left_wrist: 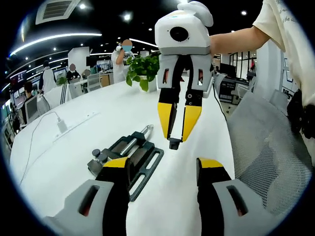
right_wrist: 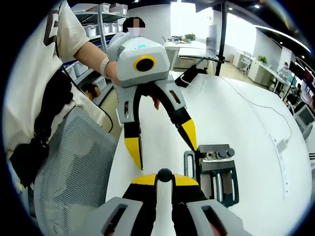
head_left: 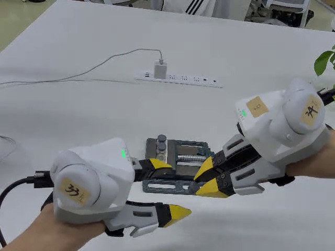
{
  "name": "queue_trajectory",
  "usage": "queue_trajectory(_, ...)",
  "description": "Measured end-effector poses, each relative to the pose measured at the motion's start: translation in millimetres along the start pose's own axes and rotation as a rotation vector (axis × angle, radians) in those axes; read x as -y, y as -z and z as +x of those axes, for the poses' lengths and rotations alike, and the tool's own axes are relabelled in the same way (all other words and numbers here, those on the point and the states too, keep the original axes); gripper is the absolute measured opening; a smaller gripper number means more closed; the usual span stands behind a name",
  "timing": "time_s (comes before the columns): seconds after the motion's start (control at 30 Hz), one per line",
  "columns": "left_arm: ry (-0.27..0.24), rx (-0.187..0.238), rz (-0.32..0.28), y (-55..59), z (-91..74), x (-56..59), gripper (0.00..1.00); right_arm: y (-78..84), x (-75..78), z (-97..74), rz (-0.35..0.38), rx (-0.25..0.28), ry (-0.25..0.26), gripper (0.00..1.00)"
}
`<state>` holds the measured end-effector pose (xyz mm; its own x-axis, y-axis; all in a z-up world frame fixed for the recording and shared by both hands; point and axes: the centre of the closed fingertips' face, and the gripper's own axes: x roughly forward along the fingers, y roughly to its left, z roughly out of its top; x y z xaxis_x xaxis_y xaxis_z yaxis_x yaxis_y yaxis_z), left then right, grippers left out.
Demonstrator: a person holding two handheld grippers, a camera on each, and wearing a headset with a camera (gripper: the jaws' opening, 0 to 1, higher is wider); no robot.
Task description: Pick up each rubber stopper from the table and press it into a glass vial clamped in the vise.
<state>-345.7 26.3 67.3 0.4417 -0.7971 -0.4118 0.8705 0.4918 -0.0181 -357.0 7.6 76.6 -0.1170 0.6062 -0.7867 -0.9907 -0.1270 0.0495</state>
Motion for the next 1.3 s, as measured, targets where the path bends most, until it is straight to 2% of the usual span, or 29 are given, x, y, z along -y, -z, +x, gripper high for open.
queue_trajectory(0.17,-0.059,-0.031,-0.033,12.6,-5.9,-11.2,0.74,2.2,0.0,1.7,0.0,-0.01,-0.002,0.05)
queue_trajectory(0.4,-0.109,-0.07,-0.077,28.7,-14.4,-22.0,0.9,2.7,-0.8,3.7,-0.003,-0.019,-0.01,0.05)
queue_trajectory(0.53,-0.137,-0.078,-0.093,34.3,-19.0,-27.9,0.99,3.5,-0.9,4.4,-0.004,-0.024,-0.012,0.05)
queue_trajectory(0.7,-0.16,-0.098,-0.117,43.0,-26.0,-33.4,0.99,5.2,0.0,5.4,-0.008,-0.034,-0.013,0.05)
queue_trajectory(1.07,-0.261,-0.076,-0.184,56.3,-51.8,-55.4,0.99,6.7,2.3,8.5,-0.018,-0.051,-0.018,0.05)
queue_trajectory(1.3,-0.283,-0.077,-0.196,60.4,-63.1,-58.0,0.99,7.0,7.1,10.6,-0.024,-0.068,-0.022,0.05)
